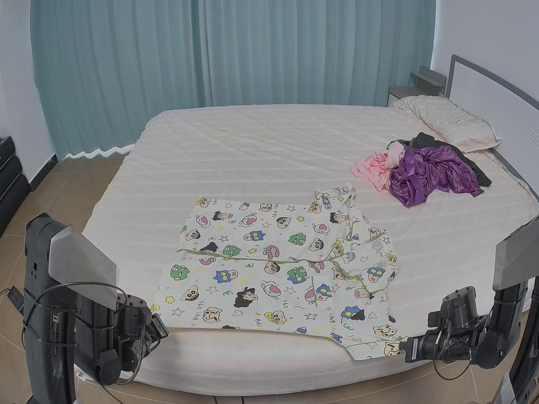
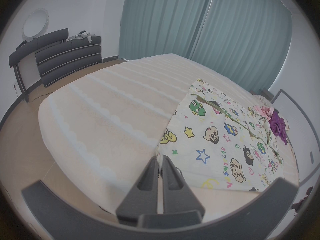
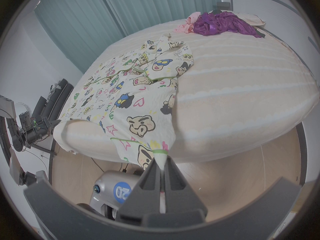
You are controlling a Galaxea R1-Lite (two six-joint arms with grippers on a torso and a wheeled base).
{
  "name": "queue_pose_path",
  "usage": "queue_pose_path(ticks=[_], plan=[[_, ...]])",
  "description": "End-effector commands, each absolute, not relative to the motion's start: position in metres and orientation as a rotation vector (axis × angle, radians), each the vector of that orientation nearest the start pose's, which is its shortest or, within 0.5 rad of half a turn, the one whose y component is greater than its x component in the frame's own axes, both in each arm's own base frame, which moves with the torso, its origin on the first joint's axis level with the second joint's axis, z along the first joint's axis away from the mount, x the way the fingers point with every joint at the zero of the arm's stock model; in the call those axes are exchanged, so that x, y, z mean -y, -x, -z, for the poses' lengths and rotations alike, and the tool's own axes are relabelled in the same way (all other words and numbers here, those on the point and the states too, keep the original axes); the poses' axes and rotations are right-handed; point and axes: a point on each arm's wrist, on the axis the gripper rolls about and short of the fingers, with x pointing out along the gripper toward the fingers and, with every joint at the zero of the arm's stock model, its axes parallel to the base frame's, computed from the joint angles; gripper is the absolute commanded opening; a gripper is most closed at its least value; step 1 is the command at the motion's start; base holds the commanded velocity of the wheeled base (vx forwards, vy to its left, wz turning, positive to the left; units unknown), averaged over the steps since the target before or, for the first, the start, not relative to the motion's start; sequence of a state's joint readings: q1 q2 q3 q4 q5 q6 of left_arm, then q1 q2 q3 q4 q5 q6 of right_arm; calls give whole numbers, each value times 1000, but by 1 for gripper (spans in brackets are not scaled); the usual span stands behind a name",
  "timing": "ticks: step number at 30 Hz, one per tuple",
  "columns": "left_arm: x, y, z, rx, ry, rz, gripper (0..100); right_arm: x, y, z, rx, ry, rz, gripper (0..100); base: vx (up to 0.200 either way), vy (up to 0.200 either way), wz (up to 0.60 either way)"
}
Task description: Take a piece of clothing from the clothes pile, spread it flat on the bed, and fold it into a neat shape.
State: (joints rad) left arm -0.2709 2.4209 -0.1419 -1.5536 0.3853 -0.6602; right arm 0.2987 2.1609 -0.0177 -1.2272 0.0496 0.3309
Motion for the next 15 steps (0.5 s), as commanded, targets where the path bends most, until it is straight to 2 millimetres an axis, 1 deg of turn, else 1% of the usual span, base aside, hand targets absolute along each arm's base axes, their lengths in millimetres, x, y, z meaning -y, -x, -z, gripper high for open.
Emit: queue_pose_path(ticks=[1,9,12,15], plan=[[56,-226,49,-647,385,-327,0,-57,-178,6,-959,-181,-173,0,0,0,0],[56,-204,48,-727,337,-319,0,-63,-164,6,-1048,-113,-176,0,0,0,0],[57,-204,48,-727,325,-316,0,-64,-163,6,-1044,-89,-154,0,0,0,0],[57,-204,43,-709,327,-305,0,-65,-162,4,-1030,-78,-151,0,0,0,0]])
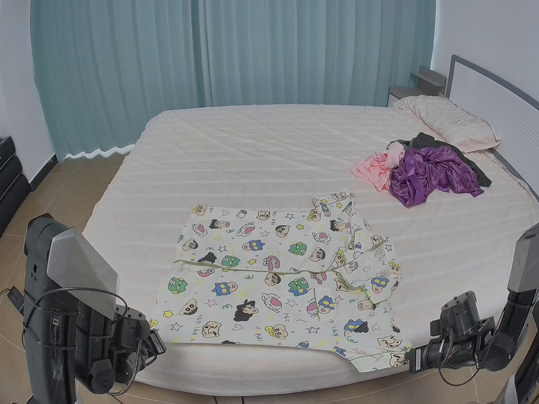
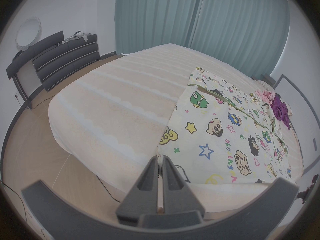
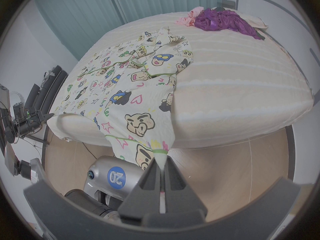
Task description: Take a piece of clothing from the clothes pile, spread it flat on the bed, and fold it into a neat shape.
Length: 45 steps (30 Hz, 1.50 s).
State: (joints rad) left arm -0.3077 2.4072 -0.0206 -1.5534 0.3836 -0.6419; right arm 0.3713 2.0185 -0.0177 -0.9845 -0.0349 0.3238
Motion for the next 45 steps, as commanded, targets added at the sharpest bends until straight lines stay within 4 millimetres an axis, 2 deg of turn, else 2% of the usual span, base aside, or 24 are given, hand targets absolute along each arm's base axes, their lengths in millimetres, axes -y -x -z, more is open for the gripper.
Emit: queue_pose_path(ticks=[1,2,3,7,10,13,19,35,40,45], plan=[[57,-205,39,-701,325,-300,0,-65,-161,3,-1030,-77,-153,0,0,0,0],[57,-205,39,-701,325,-300,0,-65,-161,3,-1030,-77,-153,0,0,0,0],[57,-205,28,-674,308,-275,0,-64,-160,-1,-1017,-82,-154,0,0,0,0],[56,-202,10,-653,264,-245,0,-64,-159,-12,-961,-99,-170,0,0,0,0],[54,-197,2,-679,219,-222,0,-64,-156,-14,-974,-89,-175,0,0,0,0],[54,-194,1,-709,206,-205,0,-64,-153,-13,-1002,-79,-171,0,0,0,0],[51,-178,13,-912,118,-180,0,-61,-144,-17,-1041,-67,-170,0,0,0,0],[43,-150,14,-1164,0,-158,0,-60,-123,-21,-1133,0,-204,0,0,0,0],[45,-158,14,-1144,20,-151,0,-62,-125,-22,-1118,-13,-218,0,0,0,0],[45,-180,9,-1099,154,-111,0,-68,-141,-38,-988,-113,-244,0,0,0,0]])
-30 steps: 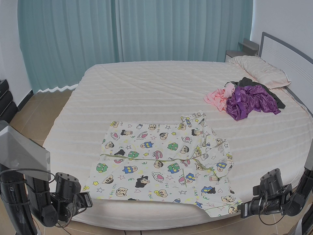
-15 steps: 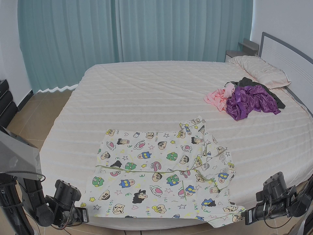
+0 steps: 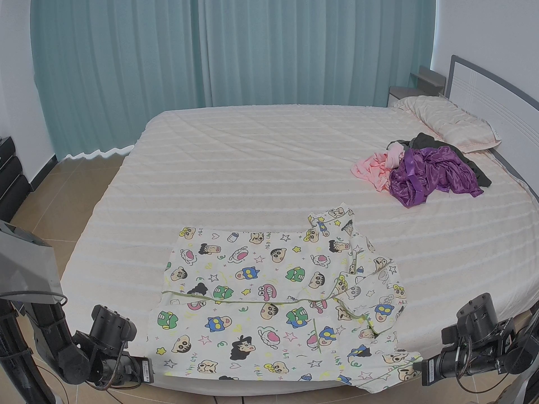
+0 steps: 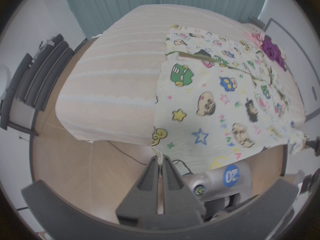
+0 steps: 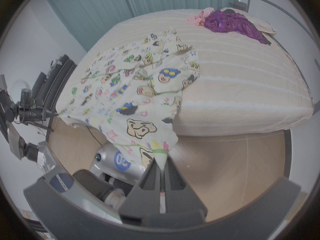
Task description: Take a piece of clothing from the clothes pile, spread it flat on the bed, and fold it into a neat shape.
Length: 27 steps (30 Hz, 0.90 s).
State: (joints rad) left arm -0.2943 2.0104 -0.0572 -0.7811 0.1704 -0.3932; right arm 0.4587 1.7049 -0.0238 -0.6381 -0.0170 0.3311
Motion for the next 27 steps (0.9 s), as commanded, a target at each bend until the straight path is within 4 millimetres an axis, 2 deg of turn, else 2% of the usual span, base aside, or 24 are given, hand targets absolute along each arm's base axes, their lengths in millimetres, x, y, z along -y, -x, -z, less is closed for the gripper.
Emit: queue_pose_path(ticks=[1,5,10,12,19,27], plan=[[45,-184,8,-1085,189,-106,0,-70,-144,-43,-966,-145,-255,0,0,0,0],[45,-202,1,-1023,293,-129,0,-75,-156,-48,-946,-214,-260,0,0,0,0],[44,-223,2,-993,364,-170,0,-78,-171,-39,-980,-229,-221,0,0,0,0],[44,-237,4,-990,431,-188,0,-77,-182,-35,-972,-248,-208,0,0,0,0],[41,-256,-1,-1056,529,-165,0,-76,-206,-25,-941,-301,-196,0,0,0,0],[30,-278,-12,-1010,666,-183,0,-71,-228,-13,-865,-347,-155,0,0,0,0]])
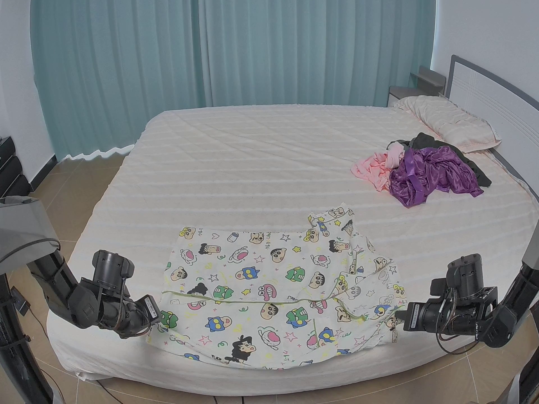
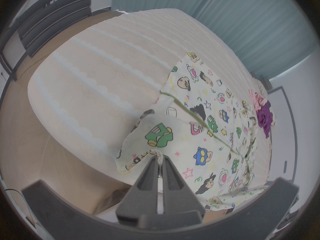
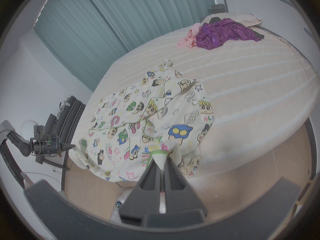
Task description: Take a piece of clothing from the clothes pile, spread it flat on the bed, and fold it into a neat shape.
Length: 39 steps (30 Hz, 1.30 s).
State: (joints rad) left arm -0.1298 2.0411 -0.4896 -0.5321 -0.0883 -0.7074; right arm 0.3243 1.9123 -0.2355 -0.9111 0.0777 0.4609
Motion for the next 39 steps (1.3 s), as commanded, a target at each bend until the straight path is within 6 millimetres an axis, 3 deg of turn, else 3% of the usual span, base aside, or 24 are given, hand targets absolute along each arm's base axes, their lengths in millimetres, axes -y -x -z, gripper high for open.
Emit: queue_pose_path(ticks=[1,7,13,20,39], plan=[[28,-281,-13,-1000,681,-191,0,-70,-231,-12,-850,-351,-152,0,0,0,0],[23,-300,-22,-924,803,-236,0,-68,-245,0,-796,-383,-104,0,0,0,0],[24,-318,-11,-917,851,-263,0,-71,-265,11,-742,-398,-65,0,0,0,0],[24,-337,-10,-873,894,-280,0,-72,-282,8,-688,-407,-53,0,0,0,0],[32,-369,15,-809,764,-370,0,-77,-314,13,-644,-406,-37,0,0,0,0]])
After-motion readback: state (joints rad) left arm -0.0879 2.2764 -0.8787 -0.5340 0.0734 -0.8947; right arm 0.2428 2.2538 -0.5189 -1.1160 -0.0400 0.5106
